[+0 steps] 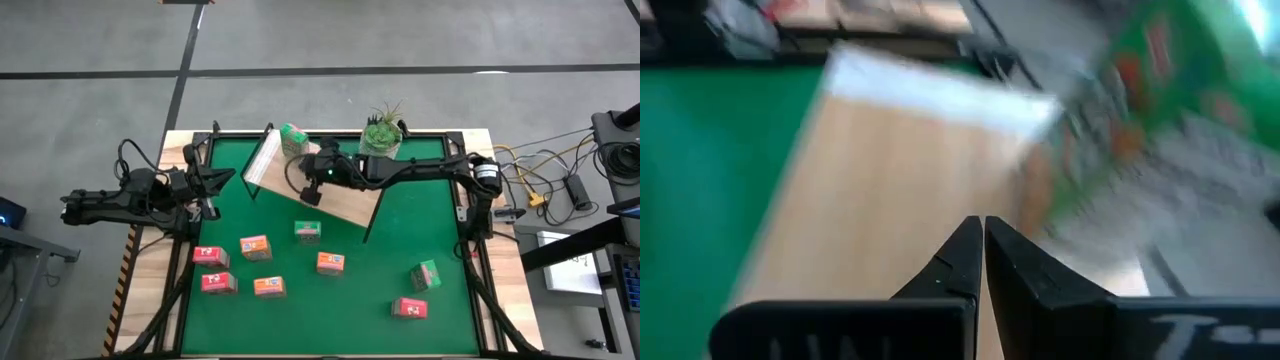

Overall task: Stack cereal on shelf
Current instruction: Put the middle green cereal box on the shelf

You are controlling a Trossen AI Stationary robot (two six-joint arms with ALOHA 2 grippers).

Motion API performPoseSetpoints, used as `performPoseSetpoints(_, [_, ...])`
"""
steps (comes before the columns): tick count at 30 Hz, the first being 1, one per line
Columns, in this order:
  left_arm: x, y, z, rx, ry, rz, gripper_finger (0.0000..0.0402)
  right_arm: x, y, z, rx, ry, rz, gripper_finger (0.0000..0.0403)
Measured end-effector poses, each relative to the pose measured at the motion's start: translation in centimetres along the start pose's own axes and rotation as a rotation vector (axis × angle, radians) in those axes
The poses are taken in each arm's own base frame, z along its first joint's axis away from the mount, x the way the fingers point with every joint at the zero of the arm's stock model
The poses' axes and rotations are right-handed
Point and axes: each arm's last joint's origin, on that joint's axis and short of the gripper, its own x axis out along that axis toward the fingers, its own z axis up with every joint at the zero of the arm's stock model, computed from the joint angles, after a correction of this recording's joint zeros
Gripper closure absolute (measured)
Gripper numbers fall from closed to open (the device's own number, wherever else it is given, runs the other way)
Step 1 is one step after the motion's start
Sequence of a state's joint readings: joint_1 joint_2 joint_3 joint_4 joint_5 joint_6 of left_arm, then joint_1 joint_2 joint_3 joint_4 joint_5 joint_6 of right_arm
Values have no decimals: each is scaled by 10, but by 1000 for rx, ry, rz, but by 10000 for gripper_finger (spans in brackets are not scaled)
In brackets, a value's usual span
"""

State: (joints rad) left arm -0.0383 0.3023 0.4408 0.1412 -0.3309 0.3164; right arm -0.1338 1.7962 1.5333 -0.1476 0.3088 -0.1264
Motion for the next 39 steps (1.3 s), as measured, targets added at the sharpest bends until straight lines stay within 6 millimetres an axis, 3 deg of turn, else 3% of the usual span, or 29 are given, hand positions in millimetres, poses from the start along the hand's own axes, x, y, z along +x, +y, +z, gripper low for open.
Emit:
performPoseSetpoints(3, [0, 0, 0, 0, -1, 0, 401, 1, 13, 8, -21, -101, 7, 394])
performPoseSetpoints(7, [0, 0, 1, -2, -7, 2, 401, 4, 14, 15, -10, -191, -7, 394])
performPoseSetpoints(21, [0, 0, 1, -2, -7, 2, 401, 26, -5, 8, -56, -113, -202, 394])
performPoseSetpoints(31, [0, 0, 1, -2, -7, 2, 401, 48, -8, -11, -86, -41, -241, 394])
performPoseSetpoints(39, [0, 0, 1, 2, -7, 2, 401, 52, -13, -14, -86, -32, -250, 394])
